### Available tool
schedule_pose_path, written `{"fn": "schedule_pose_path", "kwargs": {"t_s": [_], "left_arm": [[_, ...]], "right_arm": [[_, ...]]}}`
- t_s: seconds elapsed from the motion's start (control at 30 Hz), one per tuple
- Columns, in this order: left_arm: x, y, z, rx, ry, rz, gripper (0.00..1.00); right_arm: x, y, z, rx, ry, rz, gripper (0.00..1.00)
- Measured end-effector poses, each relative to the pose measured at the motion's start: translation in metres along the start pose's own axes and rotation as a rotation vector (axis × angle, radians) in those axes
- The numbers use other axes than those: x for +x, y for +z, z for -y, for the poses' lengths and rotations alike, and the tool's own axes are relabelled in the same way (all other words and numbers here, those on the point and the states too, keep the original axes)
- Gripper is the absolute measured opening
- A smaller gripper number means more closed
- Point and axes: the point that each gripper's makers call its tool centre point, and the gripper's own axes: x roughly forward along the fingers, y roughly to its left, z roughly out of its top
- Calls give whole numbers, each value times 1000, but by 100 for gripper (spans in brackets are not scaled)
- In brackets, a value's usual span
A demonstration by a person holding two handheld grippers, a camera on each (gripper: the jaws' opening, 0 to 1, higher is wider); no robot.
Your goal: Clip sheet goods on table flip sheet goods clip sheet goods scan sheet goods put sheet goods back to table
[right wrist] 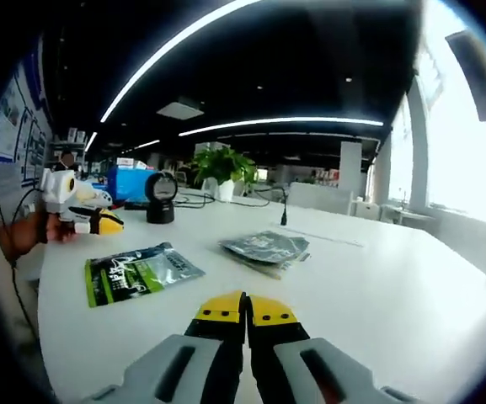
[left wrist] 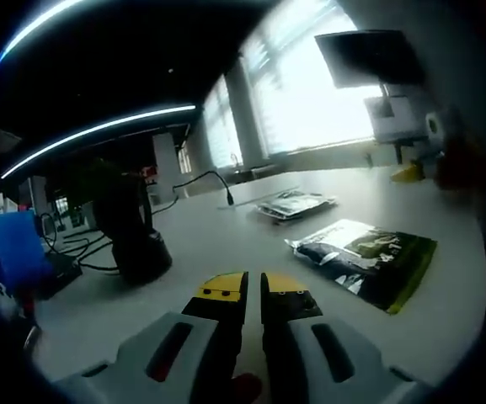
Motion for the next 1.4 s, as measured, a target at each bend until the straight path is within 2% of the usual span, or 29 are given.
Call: {"fn": "schedule_pose_path", "kwargs": {"t_s": [0.33, 0.53, 0.67, 0.87, 1.17, 1.3, 1.4], "left_arm": [[-3, 2, -3, -40, 14, 15, 0], [-4, 2, -2, -16, 13, 16, 0], [-2, -1, -6, -24, 19, 4, 0], [-3, 1, -4, -12, 13, 15, 0], [-5, 5, -10, -7, 38, 43, 0], [-3, 3, -14, -51, 32, 34, 0], [-3, 2, -12, -58, 21, 34, 0]], "right_arm": [[-19, 2, 4, 103, -10, 71, 0], [-13, -5, 0, -10, -43, 29, 0], [-13, -5, 1, -32, -66, 36, 0], [-14, -6, 9, -23, -95, 41, 0], [-15, -4, 12, 22, -85, 67, 0], [-15, -2, 15, 71, -77, 83, 0], [-15, -2, 14, 67, -77, 84, 0]]}}
